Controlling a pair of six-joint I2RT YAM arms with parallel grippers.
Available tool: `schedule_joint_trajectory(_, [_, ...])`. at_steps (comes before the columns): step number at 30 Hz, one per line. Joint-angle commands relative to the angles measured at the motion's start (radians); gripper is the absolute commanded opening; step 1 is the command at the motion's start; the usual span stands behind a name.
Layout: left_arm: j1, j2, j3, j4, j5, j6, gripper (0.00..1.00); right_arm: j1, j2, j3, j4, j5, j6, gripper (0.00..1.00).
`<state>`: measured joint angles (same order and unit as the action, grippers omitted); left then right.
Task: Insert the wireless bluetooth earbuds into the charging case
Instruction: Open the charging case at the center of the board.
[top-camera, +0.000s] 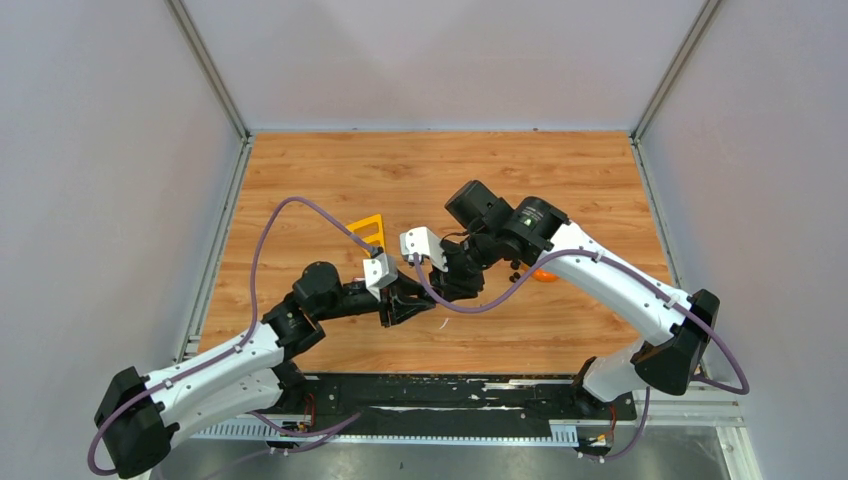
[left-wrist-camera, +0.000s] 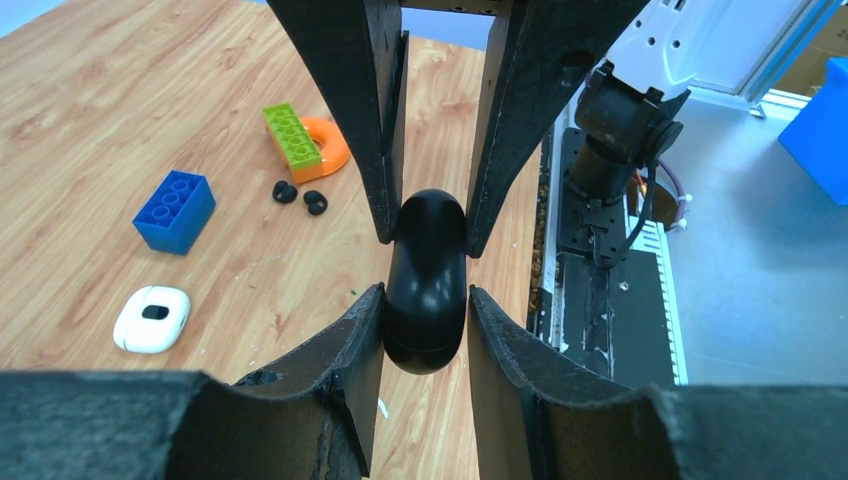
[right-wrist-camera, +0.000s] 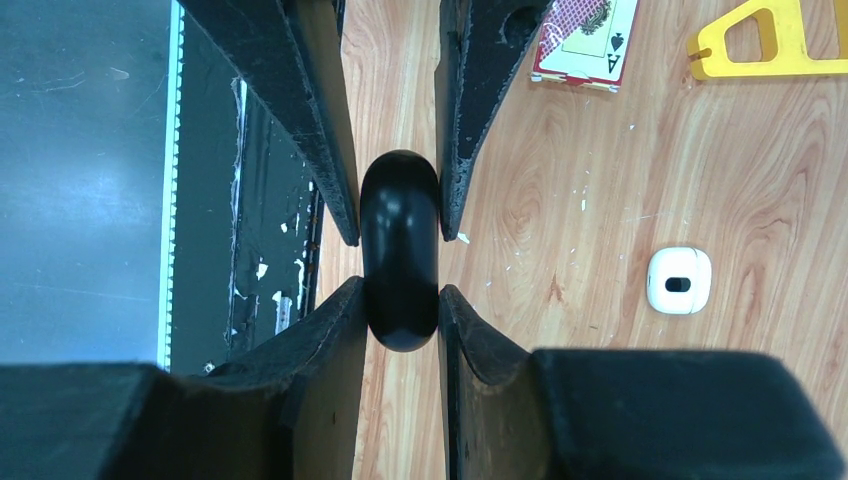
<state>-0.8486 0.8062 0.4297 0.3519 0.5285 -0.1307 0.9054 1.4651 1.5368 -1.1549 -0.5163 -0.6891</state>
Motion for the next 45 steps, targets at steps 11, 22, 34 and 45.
schedule_joint_trajectory(11, [-0.006,0.018,-0.02,0.073,0.005,-0.034,0.47,0.003,-0.017,0.048,0.009,-0.016,0.019,0.0])
schedule_joint_trajectory(22, [-0.006,0.024,-0.031,0.095,-0.002,-0.04,0.44,0.003,-0.011,0.058,0.012,-0.019,0.023,0.0])
schedule_joint_trajectory(34, [-0.006,0.021,-0.037,0.105,-0.01,-0.044,0.42,0.003,-0.01,0.052,0.012,-0.019,0.023,0.0])
schedule_joint_trajectory(45, [-0.005,0.027,-0.043,0.136,-0.008,-0.061,0.37,0.003,-0.007,0.045,0.018,-0.018,0.023,0.01])
